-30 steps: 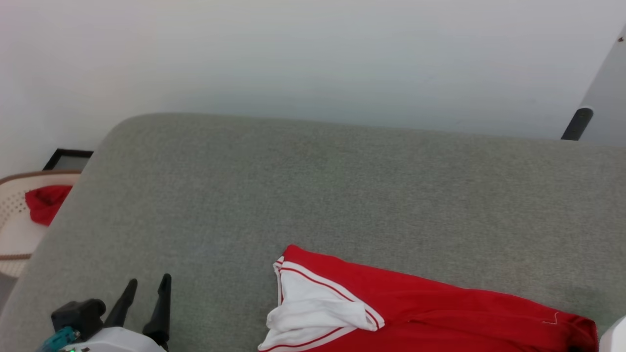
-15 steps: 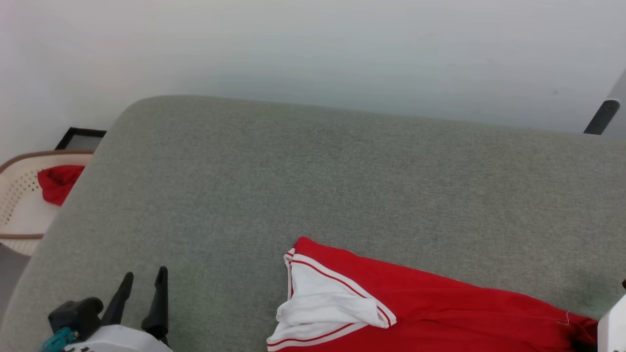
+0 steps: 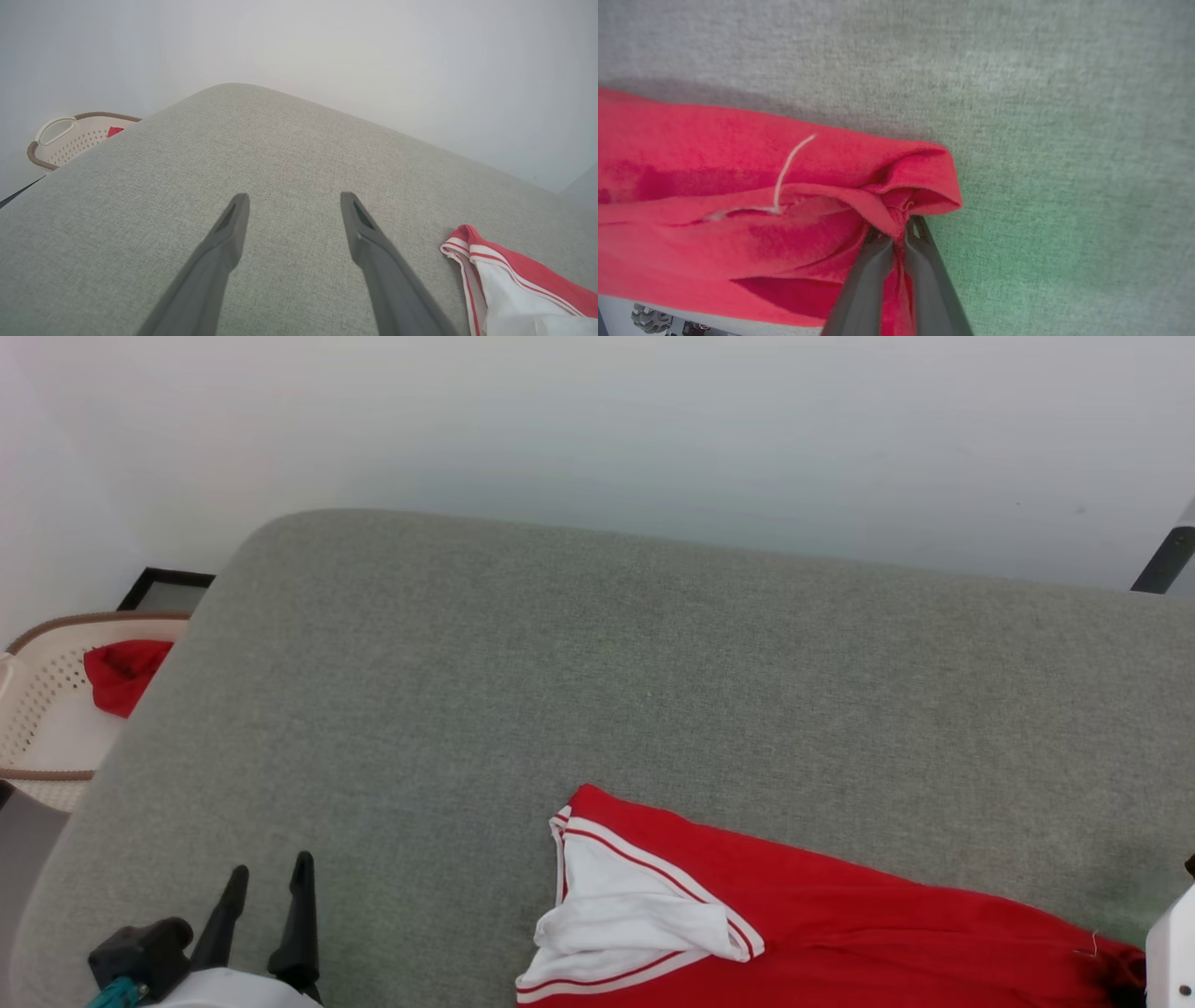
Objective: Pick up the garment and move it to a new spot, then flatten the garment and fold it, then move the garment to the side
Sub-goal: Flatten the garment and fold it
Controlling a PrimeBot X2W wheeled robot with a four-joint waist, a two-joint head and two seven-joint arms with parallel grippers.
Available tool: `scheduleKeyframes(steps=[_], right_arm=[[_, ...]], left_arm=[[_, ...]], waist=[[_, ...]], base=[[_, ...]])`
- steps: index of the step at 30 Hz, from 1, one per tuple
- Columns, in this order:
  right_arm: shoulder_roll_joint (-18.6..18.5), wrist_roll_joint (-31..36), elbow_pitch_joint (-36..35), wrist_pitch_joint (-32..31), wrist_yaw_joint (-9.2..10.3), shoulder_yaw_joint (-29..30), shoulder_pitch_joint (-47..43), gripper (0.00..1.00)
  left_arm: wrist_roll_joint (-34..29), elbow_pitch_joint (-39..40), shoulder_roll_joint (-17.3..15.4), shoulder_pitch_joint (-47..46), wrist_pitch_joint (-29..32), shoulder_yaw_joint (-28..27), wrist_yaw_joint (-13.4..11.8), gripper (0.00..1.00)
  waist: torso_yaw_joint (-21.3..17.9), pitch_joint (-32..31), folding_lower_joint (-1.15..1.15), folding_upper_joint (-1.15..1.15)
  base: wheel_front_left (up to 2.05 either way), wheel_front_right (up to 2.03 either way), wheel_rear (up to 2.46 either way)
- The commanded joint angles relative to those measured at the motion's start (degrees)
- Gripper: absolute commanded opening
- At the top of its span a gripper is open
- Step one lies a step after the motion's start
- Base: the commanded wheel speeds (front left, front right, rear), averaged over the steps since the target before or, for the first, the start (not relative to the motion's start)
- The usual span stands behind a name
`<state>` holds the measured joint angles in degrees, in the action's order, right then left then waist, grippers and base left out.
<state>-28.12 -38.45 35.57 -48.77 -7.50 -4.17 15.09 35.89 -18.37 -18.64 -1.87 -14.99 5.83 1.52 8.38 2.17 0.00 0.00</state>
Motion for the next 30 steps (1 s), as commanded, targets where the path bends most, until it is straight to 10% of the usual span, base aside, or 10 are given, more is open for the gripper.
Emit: scheduleKeyframes(steps=[1,22,30], right_arm=[[0.39,0.24,0.57,0.63,0.03,-0.45,1.19,0.0],[-8.46,6.06,7.6,4.5,0.04,4.66,4.84,0.0],[-6.5,3.93,3.87,3.51,0.04,3.37,5.85,0.0]], left_arm=[[-0.97,-0.11,0.57,0.71,-0.19,-0.97,0.7,1.0],[-5.42,-1.96,3.8,2.34,-0.19,-5.92,4.61,1.0],[-5.82,-2.95,4.03,2.89,-0.19,-6.52,5.23,1.0]], waist=[[-0.07,-0.29,0.0,0.0],[-2.33,-3.0,0.0,0.0],[-3.79,-3.87,0.0,0.0]], base=[[0.0,0.0,0.0],[0.0,0.0,0.0],[0.0,0.0,0.0]])
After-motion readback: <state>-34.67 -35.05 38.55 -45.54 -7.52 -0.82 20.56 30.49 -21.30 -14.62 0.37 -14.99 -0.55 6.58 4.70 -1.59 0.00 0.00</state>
